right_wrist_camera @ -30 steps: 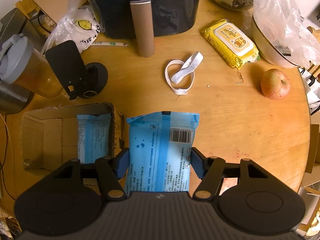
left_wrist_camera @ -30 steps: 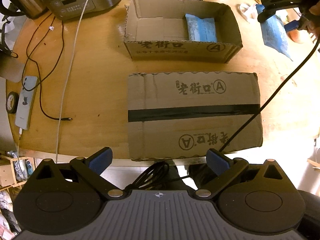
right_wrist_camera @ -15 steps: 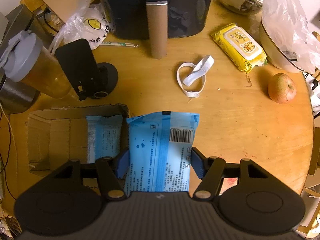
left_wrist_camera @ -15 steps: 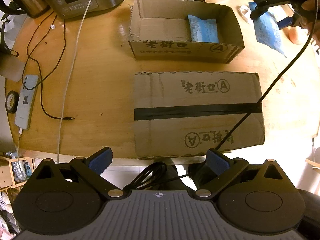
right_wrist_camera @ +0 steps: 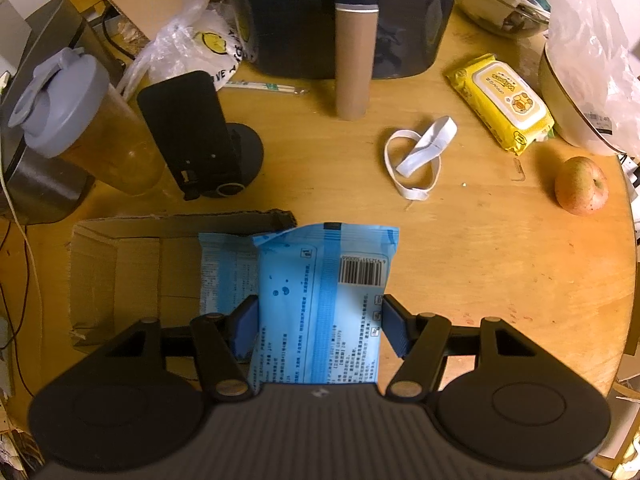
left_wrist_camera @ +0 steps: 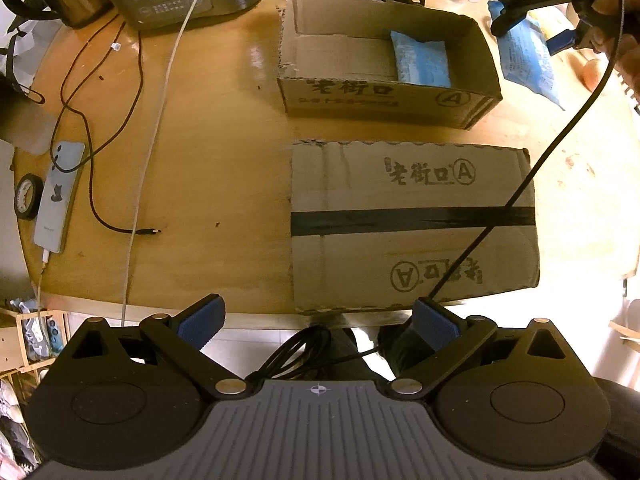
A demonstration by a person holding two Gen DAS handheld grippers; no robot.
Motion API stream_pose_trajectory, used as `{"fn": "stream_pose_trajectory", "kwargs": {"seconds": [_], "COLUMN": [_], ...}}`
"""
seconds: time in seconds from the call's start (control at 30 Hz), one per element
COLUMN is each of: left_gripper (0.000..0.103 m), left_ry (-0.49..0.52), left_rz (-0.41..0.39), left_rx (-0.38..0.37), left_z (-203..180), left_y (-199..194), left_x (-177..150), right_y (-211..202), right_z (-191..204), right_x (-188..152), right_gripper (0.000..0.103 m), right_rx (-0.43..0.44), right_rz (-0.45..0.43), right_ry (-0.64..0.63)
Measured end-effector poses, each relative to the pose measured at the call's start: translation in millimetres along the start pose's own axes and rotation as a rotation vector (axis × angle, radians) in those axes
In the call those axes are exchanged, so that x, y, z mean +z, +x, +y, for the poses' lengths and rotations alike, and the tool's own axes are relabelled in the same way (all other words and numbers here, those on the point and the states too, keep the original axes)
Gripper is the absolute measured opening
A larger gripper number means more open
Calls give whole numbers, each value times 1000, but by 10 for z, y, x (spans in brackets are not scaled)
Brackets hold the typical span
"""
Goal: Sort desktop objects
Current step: 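Carry the smaller blue packet with the right gripper over the open box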
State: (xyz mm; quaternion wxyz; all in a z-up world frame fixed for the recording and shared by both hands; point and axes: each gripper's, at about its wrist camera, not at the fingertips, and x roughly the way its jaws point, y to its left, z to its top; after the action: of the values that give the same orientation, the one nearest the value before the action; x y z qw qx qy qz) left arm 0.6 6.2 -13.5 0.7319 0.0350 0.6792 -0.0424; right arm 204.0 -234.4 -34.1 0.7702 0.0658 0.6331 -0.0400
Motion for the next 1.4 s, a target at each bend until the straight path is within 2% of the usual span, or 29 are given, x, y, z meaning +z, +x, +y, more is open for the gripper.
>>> {"fn": "stream_pose_trajectory", "kwargs": {"seconds": [1.4], "left_gripper": [103], "left_ry": [-37], "left_rz": [-8], "left_rx": [11], "left_z": [459], "left_y": [5], "left_x": [23], "right_y": [105], "right_z": [615], "right_x": [65], "right_gripper": [62], "right_rx": [12], "right_rz": [4], "right_ry": [-45]}}
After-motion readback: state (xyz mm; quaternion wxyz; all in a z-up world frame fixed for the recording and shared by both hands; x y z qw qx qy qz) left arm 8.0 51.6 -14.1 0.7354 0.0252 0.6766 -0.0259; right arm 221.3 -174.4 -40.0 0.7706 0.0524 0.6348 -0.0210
